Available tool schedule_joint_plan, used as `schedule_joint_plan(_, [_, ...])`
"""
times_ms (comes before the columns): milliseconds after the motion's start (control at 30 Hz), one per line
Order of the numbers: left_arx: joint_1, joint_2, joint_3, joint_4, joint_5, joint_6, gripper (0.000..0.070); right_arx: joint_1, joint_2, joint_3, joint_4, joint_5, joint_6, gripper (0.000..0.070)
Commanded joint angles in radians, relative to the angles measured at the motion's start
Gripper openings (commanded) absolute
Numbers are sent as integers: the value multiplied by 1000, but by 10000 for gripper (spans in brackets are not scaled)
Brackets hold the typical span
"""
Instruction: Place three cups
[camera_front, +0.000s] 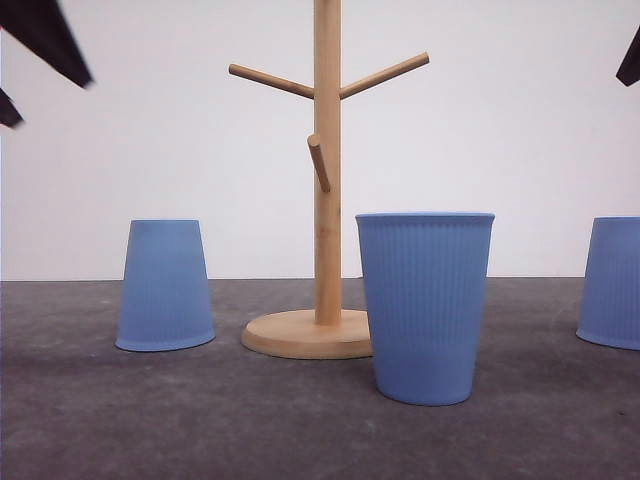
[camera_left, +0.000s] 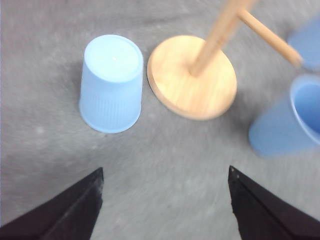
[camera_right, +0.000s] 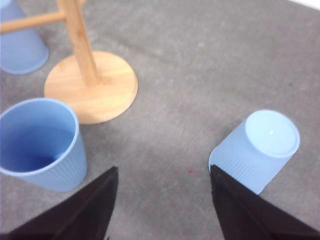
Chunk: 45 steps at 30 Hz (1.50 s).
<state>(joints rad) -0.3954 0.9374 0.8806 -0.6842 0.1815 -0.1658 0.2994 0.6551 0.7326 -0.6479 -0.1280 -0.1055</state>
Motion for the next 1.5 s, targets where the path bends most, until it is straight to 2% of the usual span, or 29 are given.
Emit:
schedule_joint_plan(0, [-5,50,31,36,-2,-84,492,4,2,19,9,1,-2,376])
schedule_joint_plan(67, [-4,112,51,81,-3,-104,556,4,1,19,10,1,1,376])
schedule_joint_plan(133, [-4,171,73,123,-22,-108,573,4,1,19,12,1,1,376])
schedule_joint_plan(267, [-2,294,120,203,-59,-83,573,4,1,19,21,-2,8,376])
schedule_joint_plan(567, [-2,548,203,271,-135,-55,573,4,1,19,67,-2,16,376])
schedule_joint_plan(867, [3,670,207,333,-157,-57,564,4,4,19,101,-2,17,376])
schedule_joint_plan(967, [3,676,207,337,-157,-57,546,4,4,19,101,-2,17,375])
schedule_joint_plan(1133, [3,667,207,329,-156,-64,346,4,4,19,101,-2,17,375])
schedule_joint_plan(1333, [8,599,209,261,-152,-84,337,4,4,19,101,-2,17,375])
schedule_joint_plan(1467, [33,506,210,185,-110,-90,337,4,4,19,101,-2,17,375])
